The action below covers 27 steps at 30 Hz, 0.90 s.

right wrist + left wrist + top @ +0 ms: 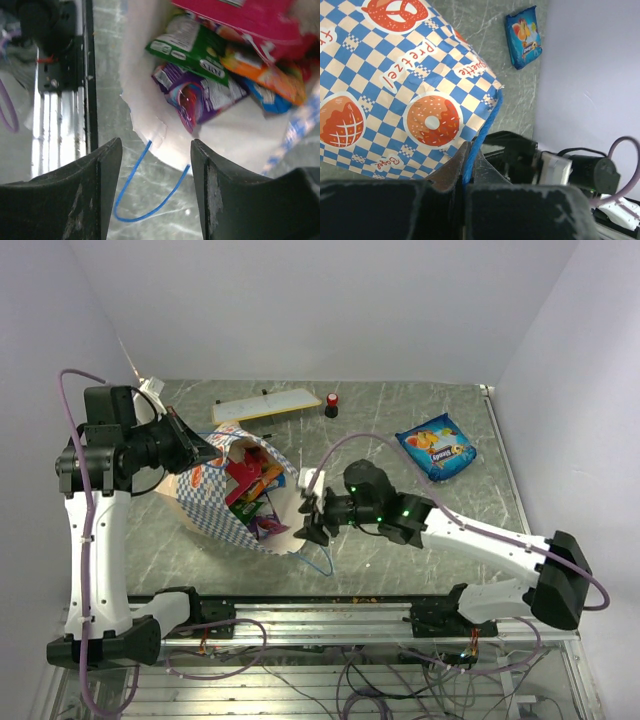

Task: Take the snacks out of the paper bag
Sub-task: Take out the snack from the paper bag.

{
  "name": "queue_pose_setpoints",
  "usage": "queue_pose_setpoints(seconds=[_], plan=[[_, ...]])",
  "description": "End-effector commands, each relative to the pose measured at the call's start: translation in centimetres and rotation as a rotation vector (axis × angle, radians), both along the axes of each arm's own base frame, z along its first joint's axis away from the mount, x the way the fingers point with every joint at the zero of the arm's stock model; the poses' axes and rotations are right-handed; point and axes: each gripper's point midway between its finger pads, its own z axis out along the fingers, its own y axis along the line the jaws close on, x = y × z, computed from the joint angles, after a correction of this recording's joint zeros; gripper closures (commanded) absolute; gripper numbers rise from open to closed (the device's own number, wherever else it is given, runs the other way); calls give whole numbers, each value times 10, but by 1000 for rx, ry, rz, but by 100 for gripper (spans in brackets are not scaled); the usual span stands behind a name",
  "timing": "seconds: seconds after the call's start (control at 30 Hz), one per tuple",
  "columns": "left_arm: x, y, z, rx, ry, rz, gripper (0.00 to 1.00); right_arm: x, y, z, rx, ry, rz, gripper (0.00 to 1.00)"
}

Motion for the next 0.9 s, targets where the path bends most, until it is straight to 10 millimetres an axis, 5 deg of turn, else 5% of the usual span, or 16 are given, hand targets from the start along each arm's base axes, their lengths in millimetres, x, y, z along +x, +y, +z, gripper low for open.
queue_pose_setpoints(seconds=[0.0,0.33,0.63,0.87], plan=[[4,4,16,14,-36,21,93,-8,35,9,30,-428,323,43],[5,11,18,68,-25,27,93,39,63,6,-76,-828,389,36],[5,5,4,25,30,9,93,77,100,15,-102,-979,334,21],[4,3,-5,5,90,12,93,103,125,0,-174,-1040,325,19]])
